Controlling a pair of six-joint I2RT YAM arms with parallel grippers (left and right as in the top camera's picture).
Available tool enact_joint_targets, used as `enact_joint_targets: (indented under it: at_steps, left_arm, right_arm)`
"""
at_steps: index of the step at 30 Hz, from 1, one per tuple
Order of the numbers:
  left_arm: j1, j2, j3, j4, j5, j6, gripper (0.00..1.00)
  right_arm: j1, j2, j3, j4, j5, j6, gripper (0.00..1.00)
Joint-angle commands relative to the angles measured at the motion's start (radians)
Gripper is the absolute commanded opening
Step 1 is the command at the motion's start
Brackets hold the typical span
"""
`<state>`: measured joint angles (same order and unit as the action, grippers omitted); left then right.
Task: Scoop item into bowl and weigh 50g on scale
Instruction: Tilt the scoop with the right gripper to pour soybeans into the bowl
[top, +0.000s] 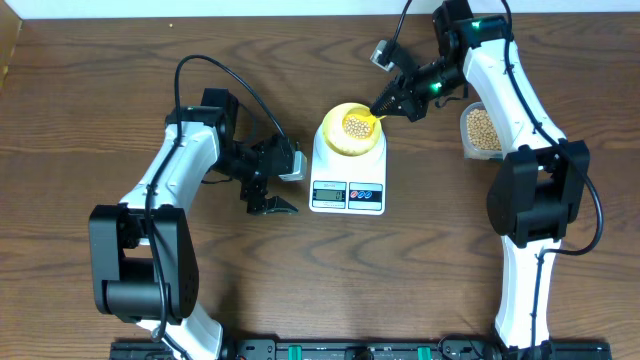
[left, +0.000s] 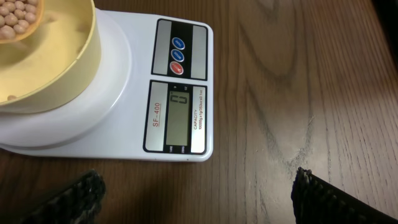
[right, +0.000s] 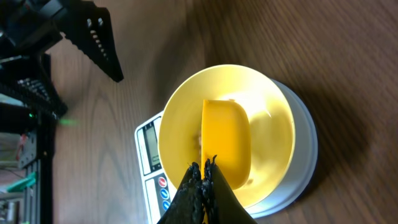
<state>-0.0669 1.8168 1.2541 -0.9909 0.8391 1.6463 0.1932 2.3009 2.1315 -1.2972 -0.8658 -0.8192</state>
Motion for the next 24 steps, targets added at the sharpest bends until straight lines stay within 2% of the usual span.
enact_joint_targets:
  at_steps: [1, 15, 24]
  left_arm:
    - [0.002, -0.006, -0.002, -0.005, 0.006, 0.009, 0.98]
    - [0.002, -0.006, -0.002, -0.005, 0.006, 0.009, 0.98]
    - [0.002, -0.006, -0.002, -0.005, 0.006, 0.009, 0.98]
  right_arm:
    - [0.005, -0.04, 0.018, 0.0, -0.026, -0.074, 0.01]
    - [0.051, -0.04, 0.018, 0.017, -0.024, -0.088, 0.01]
    - [0.097, -0.04, 0.018, 0.006, 0.06, -0.088, 0.01]
